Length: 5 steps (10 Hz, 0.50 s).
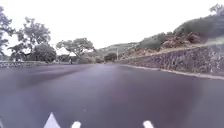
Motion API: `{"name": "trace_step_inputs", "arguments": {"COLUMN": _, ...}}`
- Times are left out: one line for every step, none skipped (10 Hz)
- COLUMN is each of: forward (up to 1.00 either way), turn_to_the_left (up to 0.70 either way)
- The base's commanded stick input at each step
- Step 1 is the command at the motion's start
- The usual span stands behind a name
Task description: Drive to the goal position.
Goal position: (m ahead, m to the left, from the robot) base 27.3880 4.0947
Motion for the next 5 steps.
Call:
{"name": "trace_step_inputs", "arguments": {"forward": 0.7, "turn_to_the_left": 0.0}}
{"name": "trace_step_inputs", "arguments": {"forward": 0.7, "turn_to_the_left": 0.0}}
{"name": "trace_step_inputs", "arguments": {"forward": 0.7, "turn_to_the_left": 0.0}}
{"name": "trace_step_inputs", "arguments": {"forward": 0.7, "turn_to_the_left": 0.0}}
{"name": "trace_step_inputs", "arguments": {"forward": 0.7, "turn_to_the_left": 0.0}}
